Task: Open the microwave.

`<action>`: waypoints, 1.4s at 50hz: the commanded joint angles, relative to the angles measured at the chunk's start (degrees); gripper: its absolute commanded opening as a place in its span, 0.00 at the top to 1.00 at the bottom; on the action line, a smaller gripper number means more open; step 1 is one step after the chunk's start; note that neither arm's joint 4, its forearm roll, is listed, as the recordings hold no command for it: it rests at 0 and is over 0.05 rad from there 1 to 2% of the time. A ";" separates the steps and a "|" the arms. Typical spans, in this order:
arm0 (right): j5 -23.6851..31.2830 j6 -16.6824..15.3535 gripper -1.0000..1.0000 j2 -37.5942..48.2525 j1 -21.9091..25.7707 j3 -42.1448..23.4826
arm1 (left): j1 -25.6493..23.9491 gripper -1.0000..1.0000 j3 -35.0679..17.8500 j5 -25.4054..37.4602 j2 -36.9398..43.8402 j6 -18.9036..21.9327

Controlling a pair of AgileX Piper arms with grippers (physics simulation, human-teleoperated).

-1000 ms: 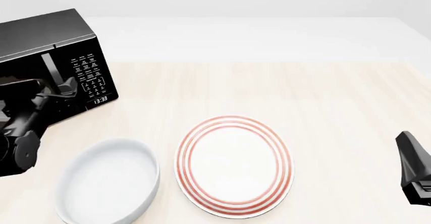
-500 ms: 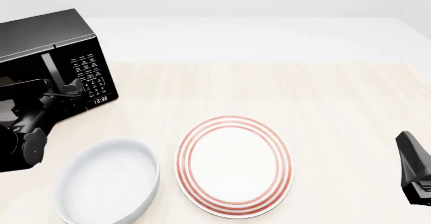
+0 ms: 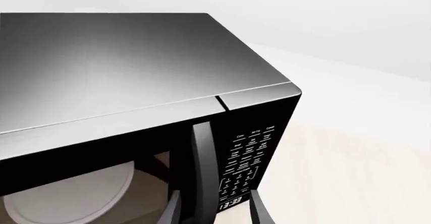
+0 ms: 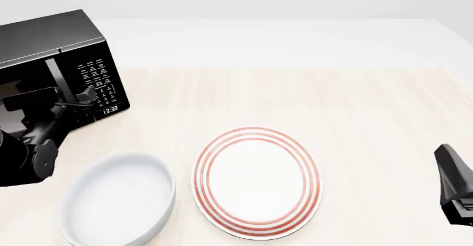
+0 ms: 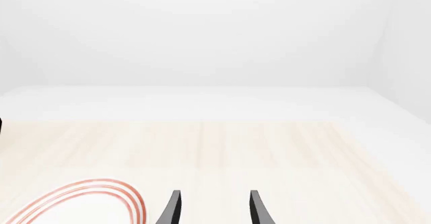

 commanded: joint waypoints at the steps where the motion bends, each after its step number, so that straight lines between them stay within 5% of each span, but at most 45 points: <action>1: 0.00 -0.01 0.00 0.00 0.00 0.00 | -0.33 0.00 -0.25 0.07 0.11 -0.49; 3: 0.00 -0.01 0.00 0.00 -0.01 0.00 | -0.22 0.00 -0.23 0.03 0.08 -0.72; 4: 0.00 0.00 0.00 0.00 0.01 0.00 | -0.31 1.00 -0.21 -0.13 0.25 -0.94; 70: 0.04 -0.04 0.00 0.01 -0.04 0.00 | -2.97 1.00 6.65 -0.26 -10.66 0.59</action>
